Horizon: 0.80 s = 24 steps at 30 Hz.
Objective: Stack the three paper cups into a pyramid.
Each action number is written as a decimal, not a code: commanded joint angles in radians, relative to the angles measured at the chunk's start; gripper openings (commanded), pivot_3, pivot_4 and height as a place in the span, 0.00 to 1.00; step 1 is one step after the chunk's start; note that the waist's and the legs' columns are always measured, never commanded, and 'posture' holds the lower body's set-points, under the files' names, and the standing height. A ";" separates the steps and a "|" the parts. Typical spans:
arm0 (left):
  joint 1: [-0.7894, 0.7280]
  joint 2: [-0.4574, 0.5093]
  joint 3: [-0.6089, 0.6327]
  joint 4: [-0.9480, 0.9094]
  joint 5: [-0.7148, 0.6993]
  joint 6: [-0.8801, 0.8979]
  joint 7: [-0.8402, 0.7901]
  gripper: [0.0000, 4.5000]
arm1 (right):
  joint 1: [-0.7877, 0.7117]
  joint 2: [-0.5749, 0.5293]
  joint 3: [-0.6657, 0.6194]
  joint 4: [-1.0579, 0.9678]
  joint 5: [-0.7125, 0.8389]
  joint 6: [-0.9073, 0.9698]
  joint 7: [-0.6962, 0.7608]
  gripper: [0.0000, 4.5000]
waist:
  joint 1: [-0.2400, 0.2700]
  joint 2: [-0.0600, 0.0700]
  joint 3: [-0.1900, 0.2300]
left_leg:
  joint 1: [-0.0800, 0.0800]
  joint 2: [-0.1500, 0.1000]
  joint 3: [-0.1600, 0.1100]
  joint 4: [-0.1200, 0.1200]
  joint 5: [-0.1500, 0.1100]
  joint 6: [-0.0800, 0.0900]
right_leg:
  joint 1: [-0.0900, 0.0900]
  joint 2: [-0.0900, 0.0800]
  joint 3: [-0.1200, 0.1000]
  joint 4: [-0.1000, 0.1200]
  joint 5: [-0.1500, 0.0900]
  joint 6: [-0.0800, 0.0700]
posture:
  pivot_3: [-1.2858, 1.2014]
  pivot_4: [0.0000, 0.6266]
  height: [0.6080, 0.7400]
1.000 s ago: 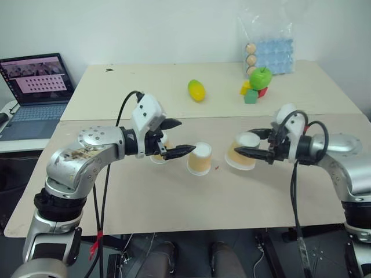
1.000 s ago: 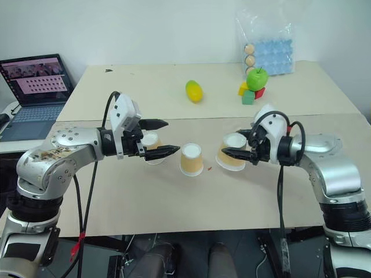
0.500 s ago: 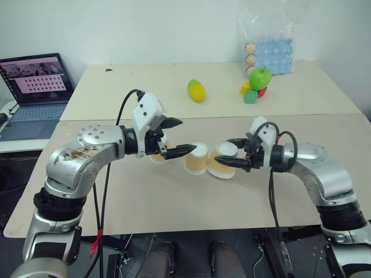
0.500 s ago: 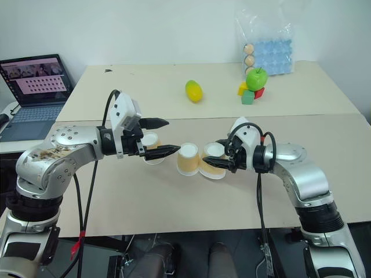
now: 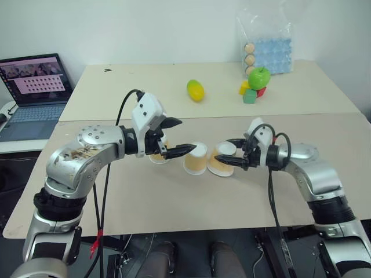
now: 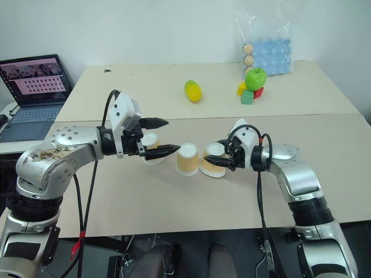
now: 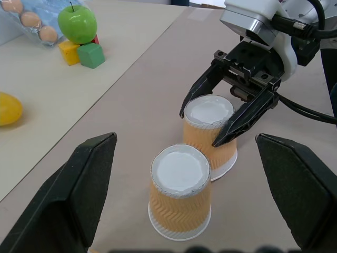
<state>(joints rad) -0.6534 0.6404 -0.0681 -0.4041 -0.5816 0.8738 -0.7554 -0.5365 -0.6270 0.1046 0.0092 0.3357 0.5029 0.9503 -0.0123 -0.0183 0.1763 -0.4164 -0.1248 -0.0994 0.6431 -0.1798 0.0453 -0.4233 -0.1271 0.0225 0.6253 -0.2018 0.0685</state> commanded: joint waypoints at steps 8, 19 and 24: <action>-0.009 0.005 0.023 -0.035 -0.003 -0.012 0.009 1.00 | -0.021 -0.008 -0.048 -0.013 0.004 -0.027 -0.001 0.98 | -0.001 0.000 0.000 | 0.000 0.000 0.000 0.000 0.000 0.000 | 0.000 0.000 0.000 0.000 0.000 0.000 | 0.52 0.24 1.00; -0.005 0.016 0.035 -0.027 -0.013 -0.007 -0.001 1.00 | -0.041 -0.152 -0.243 -0.186 0.270 0.234 0.075 0.98 | 0.003 0.000 0.000 | 0.000 0.000 -0.001 0.000 0.000 0.000 | 0.000 0.000 0.000 0.000 0.000 0.000 | 0.52 0.24 1.00; 0.007 0.030 0.048 -0.030 -0.020 -0.001 -0.008 1.00 | -0.058 -0.249 -0.406 -0.275 0.495 0.363 0.148 0.98 | 0.002 0.001 0.001 | 0.000 0.000 0.000 0.000 0.000 0.000 | 0.000 -0.001 0.000 0.000 -0.003 0.004 | 0.52 0.24 1.00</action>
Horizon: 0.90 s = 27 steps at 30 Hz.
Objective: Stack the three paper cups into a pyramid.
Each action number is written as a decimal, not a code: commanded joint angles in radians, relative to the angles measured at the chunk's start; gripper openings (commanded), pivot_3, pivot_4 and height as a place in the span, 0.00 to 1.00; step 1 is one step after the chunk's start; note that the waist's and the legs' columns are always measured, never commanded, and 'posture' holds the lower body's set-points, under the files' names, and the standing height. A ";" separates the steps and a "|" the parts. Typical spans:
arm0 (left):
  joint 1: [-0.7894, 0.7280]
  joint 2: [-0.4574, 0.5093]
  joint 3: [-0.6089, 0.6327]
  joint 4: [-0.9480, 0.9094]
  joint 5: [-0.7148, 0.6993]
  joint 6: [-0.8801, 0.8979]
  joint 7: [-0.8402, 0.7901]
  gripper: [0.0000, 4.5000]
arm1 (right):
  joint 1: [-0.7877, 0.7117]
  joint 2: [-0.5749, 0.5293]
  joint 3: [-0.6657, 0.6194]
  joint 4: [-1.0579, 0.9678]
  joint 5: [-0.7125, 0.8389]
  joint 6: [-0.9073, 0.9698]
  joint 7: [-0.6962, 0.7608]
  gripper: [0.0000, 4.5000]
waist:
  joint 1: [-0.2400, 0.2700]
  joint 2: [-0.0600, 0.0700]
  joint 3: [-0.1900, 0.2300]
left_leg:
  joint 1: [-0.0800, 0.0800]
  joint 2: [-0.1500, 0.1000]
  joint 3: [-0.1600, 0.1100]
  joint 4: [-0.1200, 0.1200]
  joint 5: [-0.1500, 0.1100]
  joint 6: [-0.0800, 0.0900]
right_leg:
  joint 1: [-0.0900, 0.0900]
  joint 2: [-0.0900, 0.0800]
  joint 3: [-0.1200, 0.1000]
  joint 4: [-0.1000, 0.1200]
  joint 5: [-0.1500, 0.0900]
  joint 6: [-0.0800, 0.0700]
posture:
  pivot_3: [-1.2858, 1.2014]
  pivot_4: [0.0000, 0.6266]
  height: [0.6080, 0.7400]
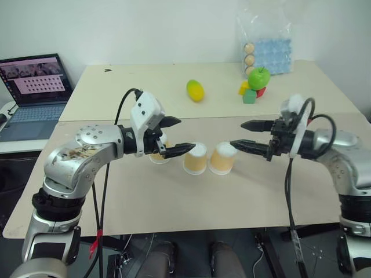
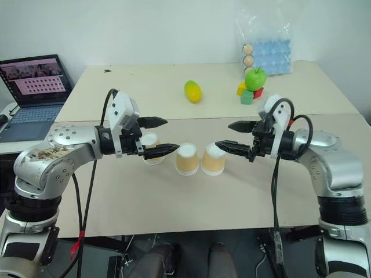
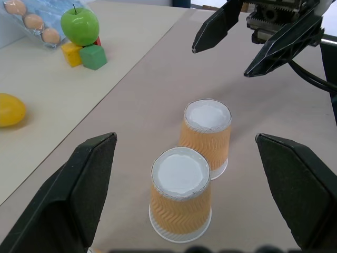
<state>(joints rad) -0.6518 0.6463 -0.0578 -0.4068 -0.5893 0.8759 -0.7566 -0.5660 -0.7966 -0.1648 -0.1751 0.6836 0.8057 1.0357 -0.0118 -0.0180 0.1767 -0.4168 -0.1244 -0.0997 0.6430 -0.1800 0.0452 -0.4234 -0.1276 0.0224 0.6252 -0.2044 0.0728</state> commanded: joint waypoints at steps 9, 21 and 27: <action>0.023 0.246 0.239 0.061 -0.085 0.053 -0.111 1.00 | 0.088 -0.208 -0.061 -0.100 0.096 0.022 0.149 0.98 | -0.004 -0.003 0.001 | -0.001 0.001 0.000 0.000 -0.001 0.001 | -0.001 -0.001 -0.001 -0.001 -0.002 0.003 | 0.52 0.24 1.00; 0.232 0.122 0.267 0.251 0.125 -0.221 0.059 1.00 | 0.063 -0.126 0.068 -0.032 -0.032 -0.057 0.101 0.98 | 0.013 -0.003 0.001 | -0.002 0.000 0.000 0.000 -0.001 0.000 | -0.002 -0.002 -0.002 -0.002 0.002 -0.004 | 0.52 0.24 1.00; 0.409 0.053 0.321 0.078 0.019 -0.163 0.059 1.00 | 0.071 -0.164 0.027 -0.028 -0.010 -0.036 0.138 0.98 | 0.019 -0.003 0.001 | -0.010 0.000 0.000 0.000 -0.001 -0.001 | -0.011 -0.002 -0.001 0.001 0.003 -0.006 | 0.52 0.24 1.00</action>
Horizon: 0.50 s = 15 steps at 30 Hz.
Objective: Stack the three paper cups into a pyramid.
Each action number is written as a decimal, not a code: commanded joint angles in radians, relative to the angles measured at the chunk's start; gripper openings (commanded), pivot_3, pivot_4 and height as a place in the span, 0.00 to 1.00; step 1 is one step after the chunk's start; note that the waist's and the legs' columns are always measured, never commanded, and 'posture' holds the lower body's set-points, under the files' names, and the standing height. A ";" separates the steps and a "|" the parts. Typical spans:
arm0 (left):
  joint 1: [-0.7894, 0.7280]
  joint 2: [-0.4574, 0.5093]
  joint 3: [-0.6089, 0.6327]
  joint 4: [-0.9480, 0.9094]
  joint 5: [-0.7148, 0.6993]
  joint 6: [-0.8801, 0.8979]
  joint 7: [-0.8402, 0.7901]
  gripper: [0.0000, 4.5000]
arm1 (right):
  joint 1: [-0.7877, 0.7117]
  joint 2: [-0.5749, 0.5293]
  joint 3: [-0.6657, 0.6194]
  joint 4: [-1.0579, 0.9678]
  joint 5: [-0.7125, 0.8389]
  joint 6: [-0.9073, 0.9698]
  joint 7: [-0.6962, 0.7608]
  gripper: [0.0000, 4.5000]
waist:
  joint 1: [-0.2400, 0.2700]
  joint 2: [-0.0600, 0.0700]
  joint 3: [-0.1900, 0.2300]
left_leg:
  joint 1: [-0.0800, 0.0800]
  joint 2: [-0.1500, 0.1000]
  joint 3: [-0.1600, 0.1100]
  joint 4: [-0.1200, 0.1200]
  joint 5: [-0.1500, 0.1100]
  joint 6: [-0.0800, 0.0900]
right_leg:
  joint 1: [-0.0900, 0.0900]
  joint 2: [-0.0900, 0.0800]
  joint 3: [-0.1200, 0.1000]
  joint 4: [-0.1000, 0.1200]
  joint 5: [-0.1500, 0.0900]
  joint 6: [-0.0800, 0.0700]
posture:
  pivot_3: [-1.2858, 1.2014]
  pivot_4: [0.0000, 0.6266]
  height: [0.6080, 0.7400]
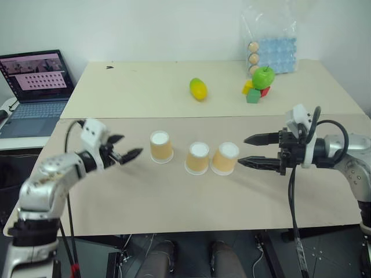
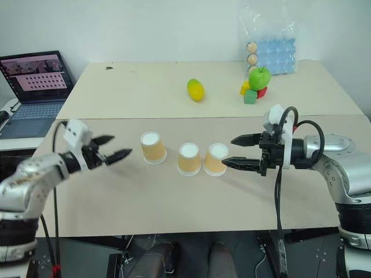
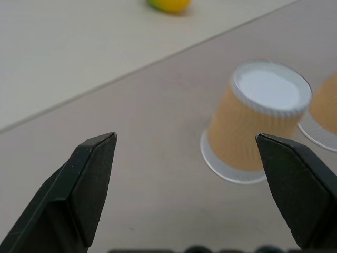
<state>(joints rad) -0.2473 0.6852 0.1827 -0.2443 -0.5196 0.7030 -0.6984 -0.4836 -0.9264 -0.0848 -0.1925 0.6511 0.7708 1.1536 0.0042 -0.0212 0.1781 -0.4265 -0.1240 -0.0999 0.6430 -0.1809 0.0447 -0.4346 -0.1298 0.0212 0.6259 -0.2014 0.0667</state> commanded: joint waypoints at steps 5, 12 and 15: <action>0.019 0.007 0.085 -0.095 -0.039 -0.004 0.026 1.00 | -0.026 -0.054 -0.047 0.021 -0.003 -0.021 0.025 0.98 | 0.006 0.000 0.000 | 0.004 0.001 0.000 0.000 0.000 -0.002 | 0.004 0.000 -0.001 0.000 0.000 -0.001 | 0.52 0.24 1.00; -0.003 -0.111 -0.070 -0.104 0.083 -0.095 0.121 1.00 | -0.039 -0.041 -0.047 0.016 0.000 -0.024 0.019 0.98 | 0.008 0.000 0.000 | 0.005 0.000 0.000 0.000 0.000 -0.001 | 0.008 0.000 -0.002 -0.003 0.000 0.000 | 0.52 0.24 1.00; -0.012 -0.136 -0.098 -0.102 0.106 -0.114 0.136 1.00 | -0.042 -0.042 -0.058 0.012 0.007 -0.021 0.017 0.98 | 0.008 0.000 0.000 | 0.004 0.000 0.000 0.000 0.000 -0.001 | 0.007 0.000 -0.002 -0.002 0.000 0.000 | 0.52 0.24 1.00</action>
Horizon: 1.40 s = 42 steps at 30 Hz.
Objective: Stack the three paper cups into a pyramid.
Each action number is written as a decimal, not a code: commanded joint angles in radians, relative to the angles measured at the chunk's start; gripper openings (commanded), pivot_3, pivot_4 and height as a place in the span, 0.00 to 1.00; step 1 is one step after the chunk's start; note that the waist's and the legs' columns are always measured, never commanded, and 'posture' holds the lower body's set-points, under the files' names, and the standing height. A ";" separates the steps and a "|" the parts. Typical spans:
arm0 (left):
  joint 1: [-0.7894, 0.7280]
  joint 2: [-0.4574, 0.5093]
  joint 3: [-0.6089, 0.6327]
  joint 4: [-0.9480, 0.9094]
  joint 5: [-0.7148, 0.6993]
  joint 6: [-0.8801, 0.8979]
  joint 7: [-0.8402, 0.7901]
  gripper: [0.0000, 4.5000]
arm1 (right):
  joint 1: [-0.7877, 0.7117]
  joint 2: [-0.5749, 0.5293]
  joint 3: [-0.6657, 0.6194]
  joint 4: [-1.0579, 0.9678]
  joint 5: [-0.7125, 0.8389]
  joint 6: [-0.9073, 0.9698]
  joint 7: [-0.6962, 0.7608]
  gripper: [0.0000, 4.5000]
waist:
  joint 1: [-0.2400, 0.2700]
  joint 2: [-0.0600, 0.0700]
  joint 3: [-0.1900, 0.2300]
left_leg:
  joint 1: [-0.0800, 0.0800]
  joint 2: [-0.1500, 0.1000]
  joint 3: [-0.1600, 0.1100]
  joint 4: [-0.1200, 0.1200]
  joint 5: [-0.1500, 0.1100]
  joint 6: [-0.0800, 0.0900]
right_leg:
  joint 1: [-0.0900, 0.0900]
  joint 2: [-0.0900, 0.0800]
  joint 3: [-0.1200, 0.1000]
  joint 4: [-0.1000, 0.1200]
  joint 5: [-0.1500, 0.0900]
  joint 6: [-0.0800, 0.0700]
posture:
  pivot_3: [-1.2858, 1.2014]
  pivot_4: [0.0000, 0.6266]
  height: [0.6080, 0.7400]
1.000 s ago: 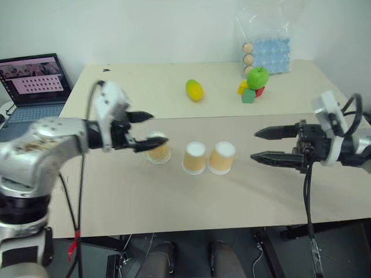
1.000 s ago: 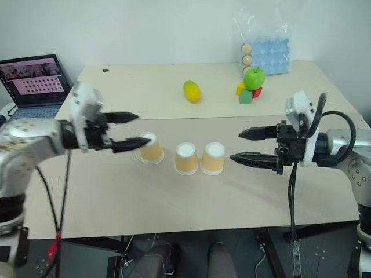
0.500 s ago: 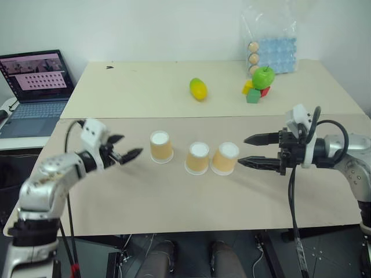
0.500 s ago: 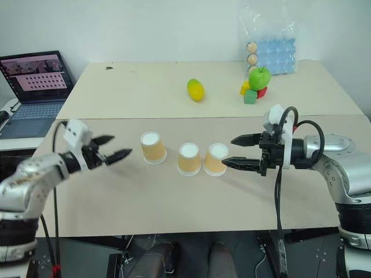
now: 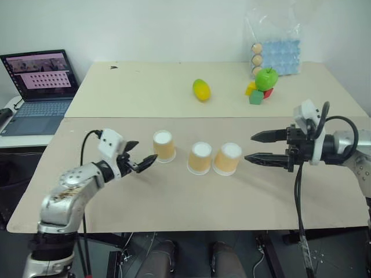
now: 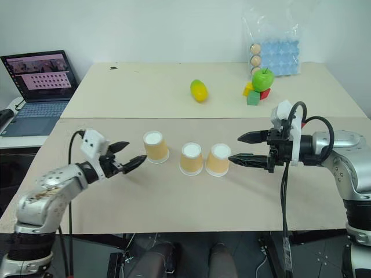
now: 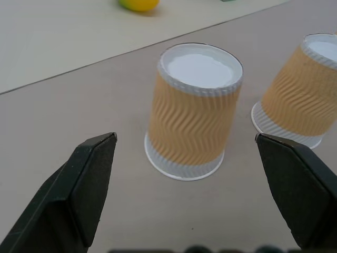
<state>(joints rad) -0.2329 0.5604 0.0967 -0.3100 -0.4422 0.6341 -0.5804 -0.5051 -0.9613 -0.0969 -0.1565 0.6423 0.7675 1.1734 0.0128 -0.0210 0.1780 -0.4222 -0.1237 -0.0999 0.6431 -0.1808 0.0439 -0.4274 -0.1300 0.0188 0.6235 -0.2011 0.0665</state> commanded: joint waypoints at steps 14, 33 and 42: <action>-0.180 -0.145 -0.123 0.137 0.153 -0.175 0.055 1.00 | 0.006 0.002 -0.071 -0.062 0.021 -0.017 -0.051 0.98 | -0.001 0.000 0.000 | 0.000 0.000 0.000 0.000 0.000 0.000 | 0.001 0.000 -0.001 0.000 0.000 0.000 | 0.52 0.24 1.00; -0.245 -0.185 -0.123 0.186 0.176 -0.170 0.068 0.57 | 0.017 0.018 -0.076 -0.080 0.023 -0.017 -0.108 1.00 | -0.001 0.000 0.000 | 0.001 -0.001 0.000 0.001 0.001 0.001 | 0.002 0.000 -0.001 0.000 0.000 0.001 | 0.52 0.24 1.00; -0.616 -0.154 -0.063 0.169 0.097 -0.105 0.034 0.57 | 0.011 0.022 -0.073 -0.102 0.031 0.002 -0.125 1.00 | 0.002 -0.001 0.001 | -0.002 -0.001 -0.002 0.003 0.001 0.001 | 0.001 0.001 -0.004 0.000 0.000 0.001 | 0.52 0.24 1.00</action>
<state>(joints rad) -0.7697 0.3982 -0.0038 -0.1029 -0.3057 0.5196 -0.5279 -0.4689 -0.9340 -0.1373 -0.2160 0.6511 0.7684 1.0567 0.0146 -0.0222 0.1785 -0.4244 -0.1251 -0.1018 0.6469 -0.1801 0.0450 -0.4259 -0.1294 0.0148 0.6232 -0.2006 0.0683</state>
